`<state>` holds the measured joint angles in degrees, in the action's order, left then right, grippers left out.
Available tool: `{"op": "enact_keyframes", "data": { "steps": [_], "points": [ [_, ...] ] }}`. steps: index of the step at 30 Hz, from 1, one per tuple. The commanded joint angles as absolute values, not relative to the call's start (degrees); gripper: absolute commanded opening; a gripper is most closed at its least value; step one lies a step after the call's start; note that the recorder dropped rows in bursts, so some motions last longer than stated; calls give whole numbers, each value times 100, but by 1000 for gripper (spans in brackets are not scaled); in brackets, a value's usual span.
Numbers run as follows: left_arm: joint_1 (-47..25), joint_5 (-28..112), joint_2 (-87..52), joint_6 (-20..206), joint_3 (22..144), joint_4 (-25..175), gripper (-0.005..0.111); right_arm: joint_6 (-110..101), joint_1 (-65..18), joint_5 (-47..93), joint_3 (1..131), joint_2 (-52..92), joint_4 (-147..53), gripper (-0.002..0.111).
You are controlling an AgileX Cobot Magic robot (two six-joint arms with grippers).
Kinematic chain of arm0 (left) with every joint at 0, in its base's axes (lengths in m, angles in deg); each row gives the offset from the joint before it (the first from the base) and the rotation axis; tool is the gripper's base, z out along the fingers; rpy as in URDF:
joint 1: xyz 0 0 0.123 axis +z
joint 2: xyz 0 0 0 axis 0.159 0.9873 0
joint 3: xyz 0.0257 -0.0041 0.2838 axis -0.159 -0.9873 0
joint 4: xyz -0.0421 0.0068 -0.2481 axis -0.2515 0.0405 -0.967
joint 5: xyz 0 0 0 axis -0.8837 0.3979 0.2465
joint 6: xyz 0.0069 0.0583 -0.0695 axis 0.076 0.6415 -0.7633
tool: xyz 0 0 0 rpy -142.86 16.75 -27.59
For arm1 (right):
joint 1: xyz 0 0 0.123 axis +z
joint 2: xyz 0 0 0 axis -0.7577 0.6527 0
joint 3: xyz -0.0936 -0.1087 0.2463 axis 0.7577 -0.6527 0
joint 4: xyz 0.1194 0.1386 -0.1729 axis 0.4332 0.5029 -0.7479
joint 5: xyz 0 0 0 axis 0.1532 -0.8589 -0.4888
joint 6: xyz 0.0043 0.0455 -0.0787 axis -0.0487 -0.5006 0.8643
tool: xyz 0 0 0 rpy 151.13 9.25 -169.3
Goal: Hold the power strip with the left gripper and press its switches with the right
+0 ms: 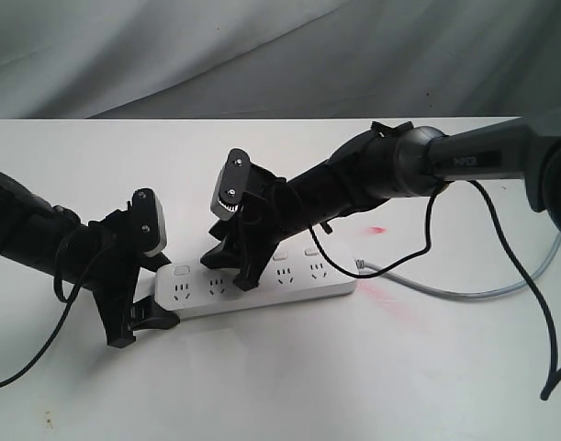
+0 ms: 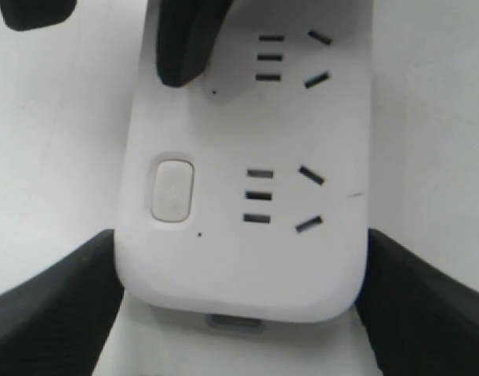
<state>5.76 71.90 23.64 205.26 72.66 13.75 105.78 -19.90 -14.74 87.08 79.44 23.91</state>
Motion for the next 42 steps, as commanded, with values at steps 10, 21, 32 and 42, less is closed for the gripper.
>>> {"op": "enact_keyframes", "data": {
  "steps": [10,21,32,42],
  "points": [
    [584,7013,2400,20590,7263,1449,46,10589,-2076,-1336,8656,8041,2062,46],
    [584,7013,2400,20590,7263,1449,46,10589,-1938,-1352,8656,8124,2089,46],
    [584,7013,2400,20590,7263,1449,46,10551,-1922,-1377,8656,8262,2111,46],
    [584,7013,2400,20590,7263,1449,46,10500,-2070,-1377,8656,8267,1998,46]
  ]
}}
